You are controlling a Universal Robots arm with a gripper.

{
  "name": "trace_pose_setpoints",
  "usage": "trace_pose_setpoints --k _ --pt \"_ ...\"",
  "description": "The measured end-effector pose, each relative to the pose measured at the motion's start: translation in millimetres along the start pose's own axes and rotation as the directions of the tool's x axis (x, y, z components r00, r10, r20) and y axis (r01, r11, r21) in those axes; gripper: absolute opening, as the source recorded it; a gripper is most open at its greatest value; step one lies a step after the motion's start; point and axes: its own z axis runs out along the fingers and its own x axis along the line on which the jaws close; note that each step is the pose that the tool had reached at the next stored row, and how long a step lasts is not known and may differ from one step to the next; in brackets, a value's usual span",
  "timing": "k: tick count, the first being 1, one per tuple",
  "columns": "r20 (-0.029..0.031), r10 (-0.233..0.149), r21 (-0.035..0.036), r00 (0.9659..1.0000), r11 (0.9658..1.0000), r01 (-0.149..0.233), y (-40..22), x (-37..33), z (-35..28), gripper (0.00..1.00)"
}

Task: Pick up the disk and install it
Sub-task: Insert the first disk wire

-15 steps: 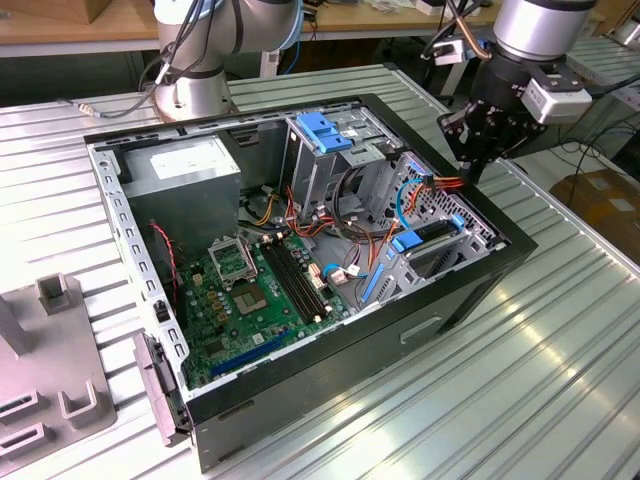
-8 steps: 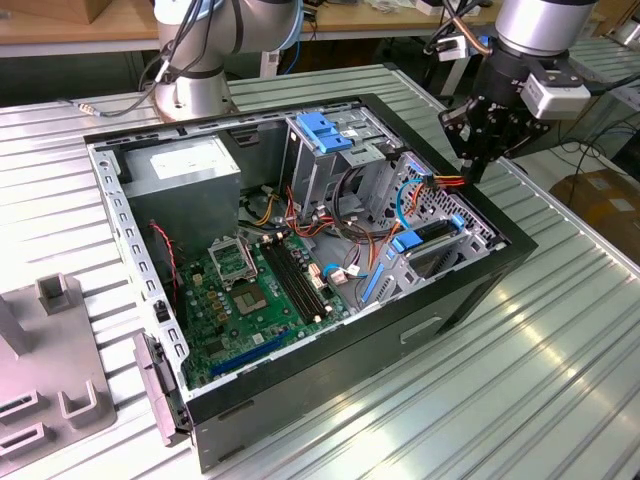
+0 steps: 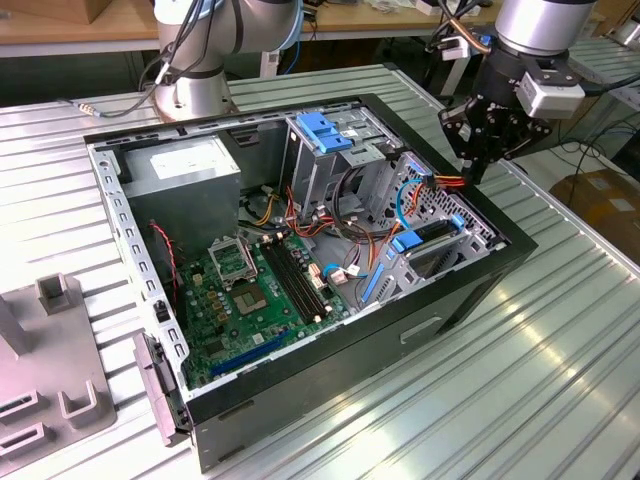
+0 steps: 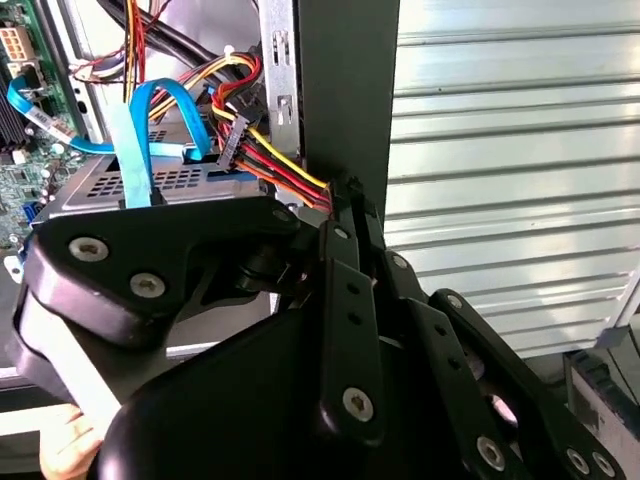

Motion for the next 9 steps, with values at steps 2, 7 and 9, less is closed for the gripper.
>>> trace_pose_setpoints --k 2,7,9 --pt "0.0000 0.000 -0.0001 1.0000 1.0000 0.000 2.8 -4.2 -0.8 0.16" --pt "0.0000 0.006 -0.0009 1.0000 1.0000 -0.006 7.6 -11.5 -1.9 0.16" --pt "-0.0007 0.028 -0.0049 0.9996 0.9996 -0.028 7.6 -11.6 -1.9 0.16"
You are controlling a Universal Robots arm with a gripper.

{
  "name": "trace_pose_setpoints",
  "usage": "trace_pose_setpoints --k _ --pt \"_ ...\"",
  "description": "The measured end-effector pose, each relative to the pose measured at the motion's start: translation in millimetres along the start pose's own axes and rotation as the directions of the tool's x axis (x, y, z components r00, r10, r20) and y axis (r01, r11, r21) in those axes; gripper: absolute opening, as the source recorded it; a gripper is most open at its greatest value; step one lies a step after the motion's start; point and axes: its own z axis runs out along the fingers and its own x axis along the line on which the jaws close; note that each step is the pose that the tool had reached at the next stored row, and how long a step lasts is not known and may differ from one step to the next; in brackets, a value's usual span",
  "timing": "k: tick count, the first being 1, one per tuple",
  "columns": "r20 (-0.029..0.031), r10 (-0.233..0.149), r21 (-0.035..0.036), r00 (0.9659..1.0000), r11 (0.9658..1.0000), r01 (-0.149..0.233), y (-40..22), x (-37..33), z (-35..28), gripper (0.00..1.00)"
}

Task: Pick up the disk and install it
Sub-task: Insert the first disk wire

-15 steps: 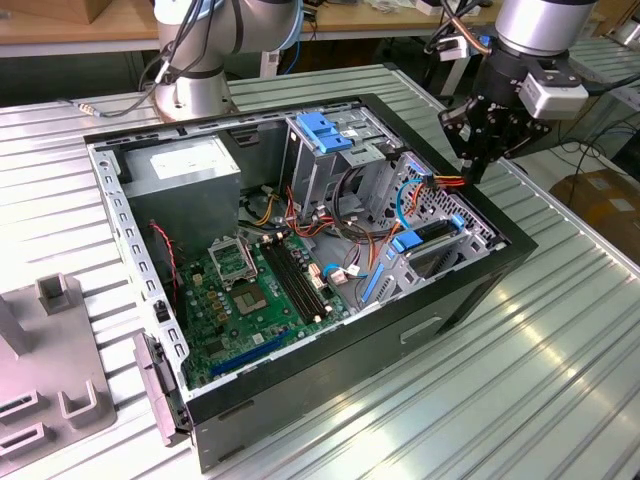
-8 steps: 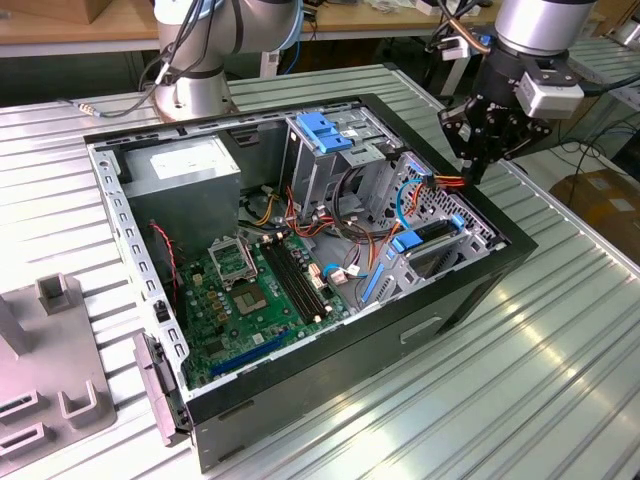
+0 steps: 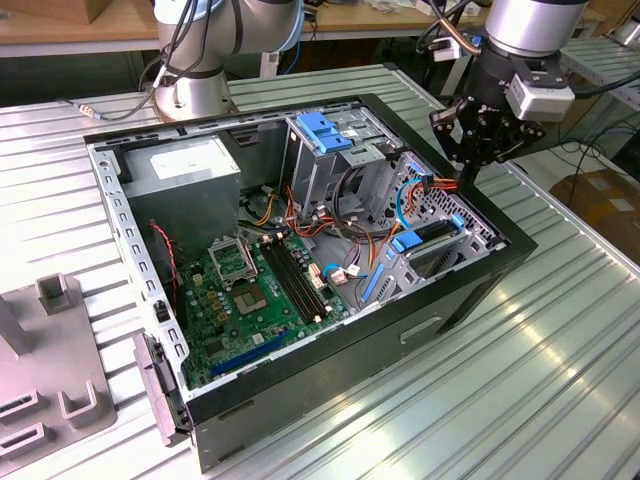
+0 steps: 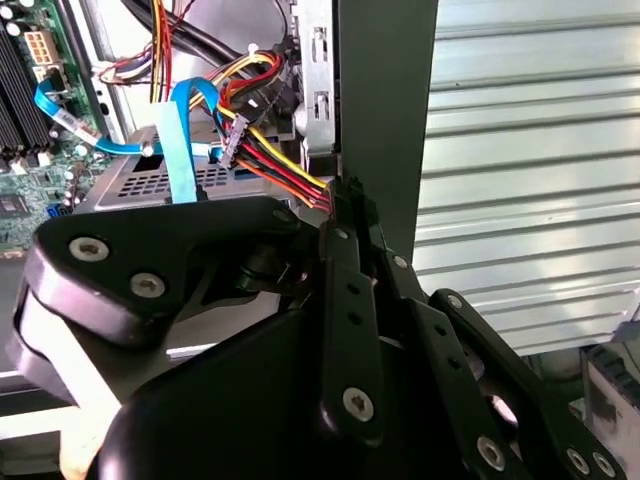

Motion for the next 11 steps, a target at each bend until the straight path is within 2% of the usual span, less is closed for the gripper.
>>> trace_pose_setpoints --k 3,6,11 --pt "-0.0018 0.066 -0.0112 0.9978 0.9978 -0.066 0.0 0.0 0.2 0.16" --pt "-0.0039 0.126 -0.0218 0.9921 0.9918 -0.126 0.0 -0.1 0.8 0.16" --pt "-0.0063 0.183 -0.0317 0.9832 0.9827 -0.183 0.0 -0.2 1.4 0.16"
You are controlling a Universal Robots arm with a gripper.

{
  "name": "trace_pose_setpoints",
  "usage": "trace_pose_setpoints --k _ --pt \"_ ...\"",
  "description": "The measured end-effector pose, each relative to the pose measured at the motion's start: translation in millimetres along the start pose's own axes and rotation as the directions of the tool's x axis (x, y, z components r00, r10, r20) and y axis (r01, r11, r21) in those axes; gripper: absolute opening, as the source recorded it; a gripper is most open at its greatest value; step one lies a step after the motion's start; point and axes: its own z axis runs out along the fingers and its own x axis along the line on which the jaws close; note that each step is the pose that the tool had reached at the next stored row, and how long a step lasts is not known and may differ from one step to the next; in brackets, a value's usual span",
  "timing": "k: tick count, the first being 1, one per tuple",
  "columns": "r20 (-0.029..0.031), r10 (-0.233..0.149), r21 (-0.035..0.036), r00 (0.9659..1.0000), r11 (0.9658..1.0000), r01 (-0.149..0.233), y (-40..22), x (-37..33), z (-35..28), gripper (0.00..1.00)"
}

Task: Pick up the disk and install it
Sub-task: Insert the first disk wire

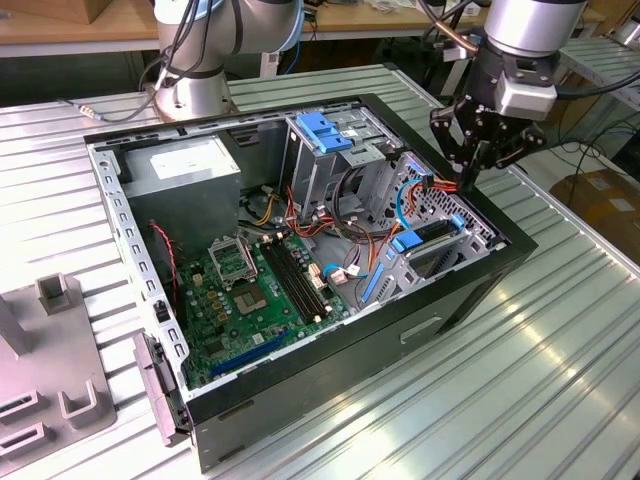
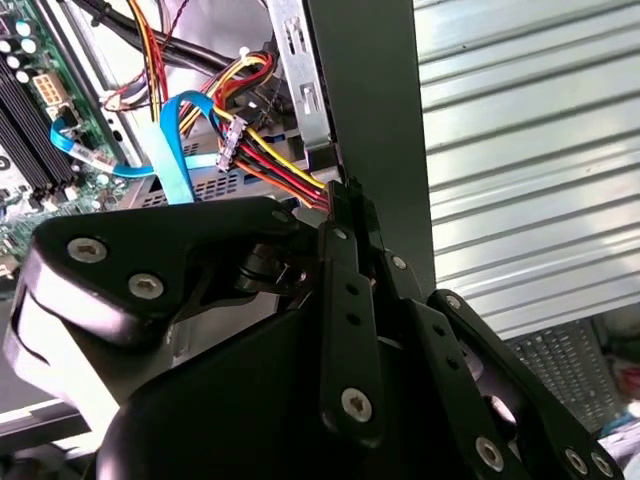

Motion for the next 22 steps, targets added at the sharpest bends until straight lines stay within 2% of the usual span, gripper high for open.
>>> trace_pose_setpoints --k 6,11,13,14,17,21,22 --pt "-0.0018 0.063 -0.0110 0.9980 0.9980 -0.063 0.0 -0.2 1.2 0.16" --pt "-0.0038 0.121 -0.0206 0.9927 0.9925 -0.121 0.0 -0.4 2.1 0.16" --pt "-0.0051 0.149 -0.0255 0.9887 0.9884 -0.150 0.0 -0.4 2.3 0.16" --pt "-0.0063 0.174 -0.0295 0.9848 0.9843 -0.174 0.0 -0.4 2.5 0.16" --pt "-0.0086 0.213 -0.0360 0.9770 0.9763 -0.213 0.3 -0.7 3.0 0.16" --pt "-0.0088 0.220 -0.0371 0.9756 0.9748 -0.220 5.9 -6.3 2.3 0.16" --pt "-0.0102 0.242 -0.0407 0.9703 0.9694 -0.242 6.0 -6.4 2.4 0.16"
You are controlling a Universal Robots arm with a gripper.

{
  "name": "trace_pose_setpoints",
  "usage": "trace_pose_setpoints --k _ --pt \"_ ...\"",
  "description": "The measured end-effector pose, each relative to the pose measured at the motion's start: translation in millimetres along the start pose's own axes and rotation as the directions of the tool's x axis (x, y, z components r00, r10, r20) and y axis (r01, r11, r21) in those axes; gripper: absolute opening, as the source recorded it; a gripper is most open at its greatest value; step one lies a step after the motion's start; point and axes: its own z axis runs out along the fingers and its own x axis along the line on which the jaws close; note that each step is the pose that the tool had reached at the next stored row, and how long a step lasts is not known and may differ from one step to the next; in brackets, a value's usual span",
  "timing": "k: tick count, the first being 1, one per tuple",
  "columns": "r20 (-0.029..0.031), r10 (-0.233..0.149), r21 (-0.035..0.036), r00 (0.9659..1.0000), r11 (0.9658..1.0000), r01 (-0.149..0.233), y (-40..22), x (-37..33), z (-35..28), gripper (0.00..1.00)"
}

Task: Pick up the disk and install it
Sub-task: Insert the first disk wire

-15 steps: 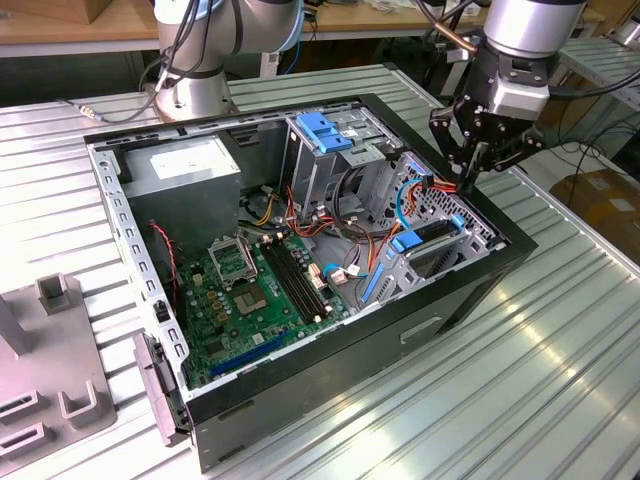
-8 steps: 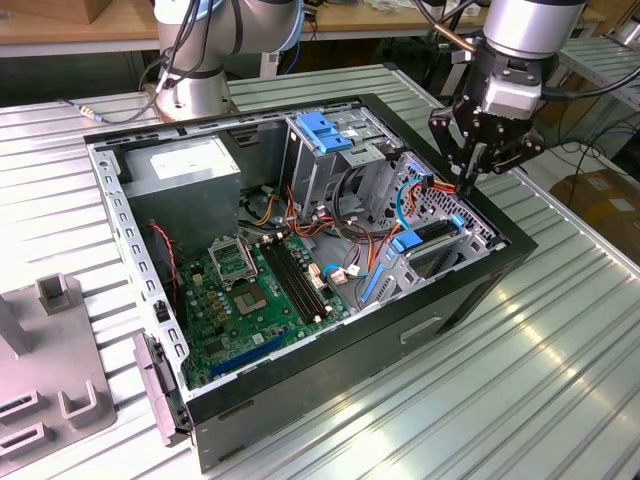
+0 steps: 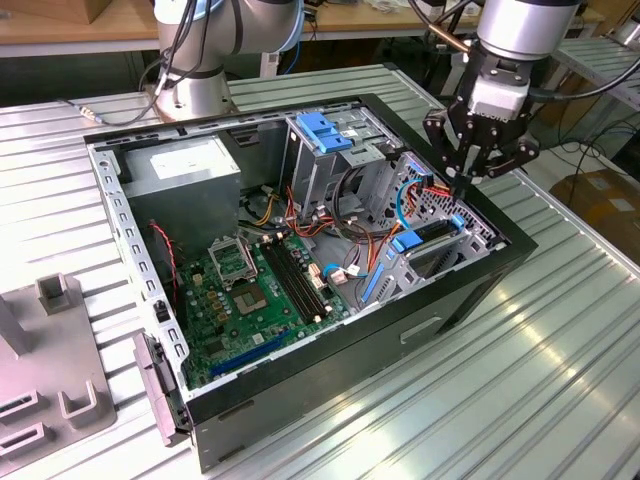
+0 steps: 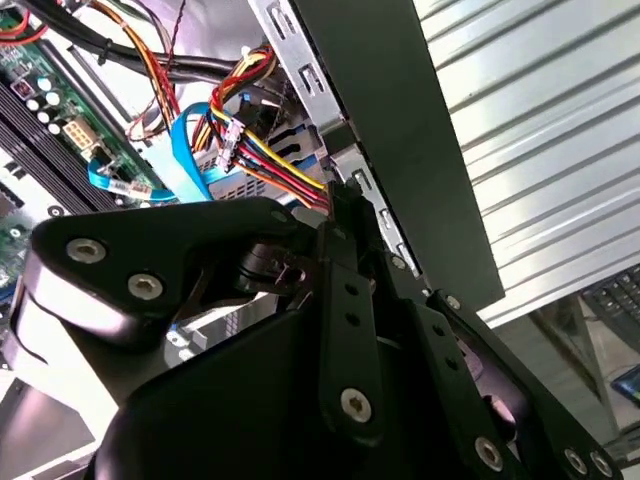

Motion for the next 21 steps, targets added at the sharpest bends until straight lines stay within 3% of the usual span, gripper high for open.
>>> trace_pose_setpoints --k 4,7,8,14,18,21 --pt "-0.0023 0.070 -0.0121 0.9976 0.9975 -0.070 0.0 -0.2 0.6 0.16" --pt "-0.0043 0.126 -0.0215 0.9920 0.9917 -0.126 0.0 -0.3 1.3 0.16" --pt "-0.0058 0.159 -0.0270 0.9872 0.9869 -0.159 0.0 -0.3 1.6 0.16" --pt "-0.0109 0.247 -0.0417 0.9689 0.9680 -0.248 0.0 -0.4 2.3 0.16" --pt "-0.0150 0.304 -0.0511 0.9525 0.9511 -0.305 0.1 -0.5 2.9 0.16" --pt "-0.0183 0.346 -0.0579 0.9380 0.9362 -0.347 0.2 -0.7 3.5 0.16"
